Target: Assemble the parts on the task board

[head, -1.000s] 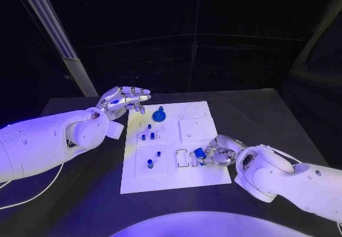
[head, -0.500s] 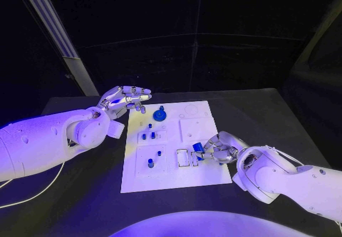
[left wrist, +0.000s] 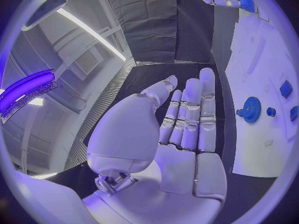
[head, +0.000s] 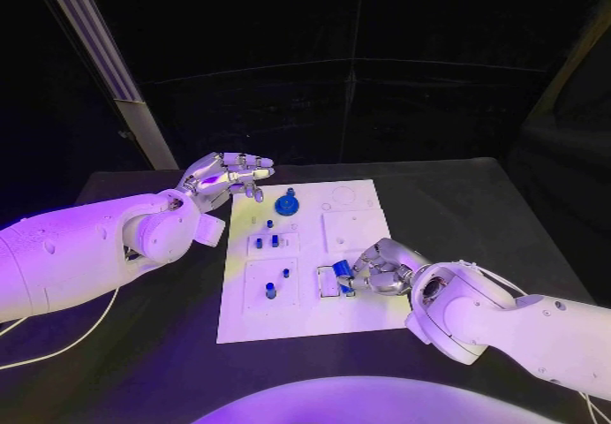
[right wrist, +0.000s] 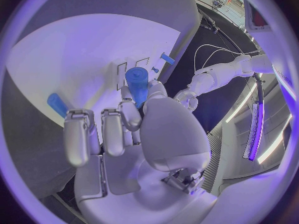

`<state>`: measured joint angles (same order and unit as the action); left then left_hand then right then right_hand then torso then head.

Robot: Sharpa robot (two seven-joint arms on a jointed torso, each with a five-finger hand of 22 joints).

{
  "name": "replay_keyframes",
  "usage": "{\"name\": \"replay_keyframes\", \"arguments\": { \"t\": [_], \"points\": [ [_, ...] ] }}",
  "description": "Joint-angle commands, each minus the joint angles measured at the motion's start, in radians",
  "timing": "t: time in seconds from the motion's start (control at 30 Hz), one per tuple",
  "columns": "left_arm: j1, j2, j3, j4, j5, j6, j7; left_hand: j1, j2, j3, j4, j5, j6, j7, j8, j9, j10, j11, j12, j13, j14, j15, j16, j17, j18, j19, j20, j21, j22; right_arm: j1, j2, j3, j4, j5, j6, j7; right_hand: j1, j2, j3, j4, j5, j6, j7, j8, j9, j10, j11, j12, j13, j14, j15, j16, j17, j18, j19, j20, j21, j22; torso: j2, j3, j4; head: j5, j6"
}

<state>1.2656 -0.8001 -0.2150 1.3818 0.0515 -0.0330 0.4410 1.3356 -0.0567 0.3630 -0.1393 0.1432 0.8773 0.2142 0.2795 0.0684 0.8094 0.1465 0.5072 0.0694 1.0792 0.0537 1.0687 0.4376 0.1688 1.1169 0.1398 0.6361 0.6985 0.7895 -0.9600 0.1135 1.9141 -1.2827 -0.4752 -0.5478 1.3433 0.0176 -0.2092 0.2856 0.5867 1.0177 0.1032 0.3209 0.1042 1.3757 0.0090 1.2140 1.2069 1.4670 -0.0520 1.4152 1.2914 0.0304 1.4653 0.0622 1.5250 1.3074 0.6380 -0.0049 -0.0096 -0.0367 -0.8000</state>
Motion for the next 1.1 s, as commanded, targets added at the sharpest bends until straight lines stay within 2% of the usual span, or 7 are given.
{"name": "replay_keyframes", "arguments": {
  "t": [0.03, 0.43, 0.67, 0.93, 1.0, 1.03, 1.1],
  "points": [
    [0.002, 0.001, 0.001, 0.001, 0.003, 0.01, 0.001, -0.003, 0.005, -0.005, -0.001, 0.005, -0.007, 0.0, 0.004, 0.0, -0.01, 0.0, 0.005, -0.001, -0.006, -0.001, 0.004, -0.001, 0.015, -0.003, 0.007, -0.006, -0.001, 0.002, 0.009, 0.001, -0.002, 0.006, 0.044, -0.022, -0.01, 0.001, -0.003, 0.003, -0.003, 0.03, -0.019, 0.005, 0.022, 0.006, -0.004, 0.002, 0.001, 0.052, -0.009, 0.003, 0.002, -0.012, 0.058, -0.009, 0.004, 0.201, -0.001, 0.0007, -0.0017, 0.004, -0.002],
    [0.002, 0.005, 0.001, -0.001, 0.003, 0.012, 0.0, -0.003, 0.005, -0.005, -0.001, 0.005, -0.007, 0.0, 0.004, 0.0, -0.01, 0.0, 0.005, -0.001, -0.006, -0.001, 0.004, -0.001, 0.015, -0.003, 0.007, -0.006, -0.001, 0.002, 0.041, 0.001, -0.023, -0.013, 0.059, -0.031, -0.017, 0.003, -0.005, 0.004, -0.006, 0.032, -0.019, 0.0, 0.024, 0.008, -0.004, 0.0, 0.001, 0.052, -0.01, 0.003, 0.002, -0.012, 0.058, -0.01, 0.005, 0.201, 0.0, 0.0013, -0.0017, 0.006, 0.0],
    [0.002, 0.006, 0.001, -0.001, 0.003, 0.013, -0.001, -0.003, 0.005, -0.005, -0.001, 0.005, -0.007, 0.0, 0.004, 0.0, -0.01, 0.0, 0.005, -0.001, -0.006, -0.001, 0.004, -0.001, 0.015, -0.003, 0.007, -0.006, -0.001, 0.002, 0.06, 0.001, -0.028, -0.023, 0.063, -0.03, -0.04, 0.006, -0.018, 0.003, -0.039, 0.039, -0.019, -0.015, 0.031, 0.01, -0.004, -0.006, 0.003, 0.051, -0.01, 0.001, 0.001, -0.012, 0.058, -0.011, 0.004, 0.201, 0.0, 0.0012, -0.0015, 0.006, -0.001],
    [0.002, 0.006, 0.001, -0.001, 0.003, 0.017, -0.003, -0.003, 0.005, -0.005, -0.001, 0.005, -0.007, 0.0, 0.004, 0.0, -0.01, 0.0, 0.005, -0.001, -0.006, -0.001, 0.004, -0.001, 0.015, -0.003, 0.007, -0.006, -0.001, 0.002, 0.072, 0.001, -0.039, -0.028, 0.06, -0.039, -0.056, 0.008, -0.026, 0.004, -0.053, 0.042, -0.019, -0.023, 0.035, 0.006, -0.004, -0.019, -0.004, 0.05, -0.009, -0.002, -0.003, -0.011, 0.056, -0.011, 0.003, 0.199, 0.0, 0.0007, -0.0009, 0.007, -0.001],
    [0.002, 0.006, 0.001, -0.001, 0.003, 0.017, -0.003, -0.003, 0.005, -0.005, -0.001, 0.005, -0.007, 0.0, 0.004, 0.0, -0.01, 0.0, 0.005, -0.001, -0.006, -0.001, 0.004, -0.001, 0.015, -0.003, 0.007, -0.006, -0.001, 0.002, 0.075, 0.001, -0.041, -0.03, 0.06, -0.042, -0.068, 0.01, -0.034, 0.004, -0.082, 0.044, -0.019, -0.028, 0.039, 0.005, -0.003, -0.025, -0.007, 0.049, -0.009, -0.004, -0.005, -0.011, 0.055, -0.01, 0.002, 0.197, 0.0, 0.0008, -0.0011, 0.007, -0.002],
    [0.002, 0.006, 0.001, -0.001, 0.003, 0.018, -0.003, -0.003, 0.005, -0.005, -0.001, 0.005, -0.007, 0.0, 0.004, 0.0, -0.01, 0.0, 0.005, -0.001, -0.006, -0.001, 0.004, -0.001, 0.015, -0.003, 0.007, -0.006, -0.001, 0.002, 0.076, 0.001, -0.042, -0.034, 0.059, -0.043, -0.079, 0.012, -0.04, 0.003, -0.116, 0.045, -0.019, -0.033, 0.042, 0.004, -0.003, -0.029, -0.008, 0.049, -0.009, -0.006, -0.006, -0.011, 0.054, -0.01, 0.001, 0.196, 0.0, 0.0006, -0.0008, 0.007, -0.002],
    [0.002, 0.007, 0.001, -0.001, 0.003, 0.018, -0.003, -0.004, 0.006, -0.005, -0.001, 0.005, -0.007, 0.001, 0.005, 0.0, -0.01, 0.0, 0.007, -0.001, -0.007, 0.0, 0.005, -0.003, 0.015, -0.003, 0.007, -0.006, -0.001, 0.002, 0.079, 0.001, -0.044, -0.047, 0.058, -0.046, -0.127, 0.014, -0.067, -0.006, -0.257, 0.046, -0.019, -0.04, 0.047, -0.003, -0.002, -0.049, -0.022, 0.047, -0.008, -0.012, -0.014, -0.009, 0.05, -0.01, -0.003, 0.191, 0.0, 0.0008, -0.001, 0.007, -0.002]
  ]
}}
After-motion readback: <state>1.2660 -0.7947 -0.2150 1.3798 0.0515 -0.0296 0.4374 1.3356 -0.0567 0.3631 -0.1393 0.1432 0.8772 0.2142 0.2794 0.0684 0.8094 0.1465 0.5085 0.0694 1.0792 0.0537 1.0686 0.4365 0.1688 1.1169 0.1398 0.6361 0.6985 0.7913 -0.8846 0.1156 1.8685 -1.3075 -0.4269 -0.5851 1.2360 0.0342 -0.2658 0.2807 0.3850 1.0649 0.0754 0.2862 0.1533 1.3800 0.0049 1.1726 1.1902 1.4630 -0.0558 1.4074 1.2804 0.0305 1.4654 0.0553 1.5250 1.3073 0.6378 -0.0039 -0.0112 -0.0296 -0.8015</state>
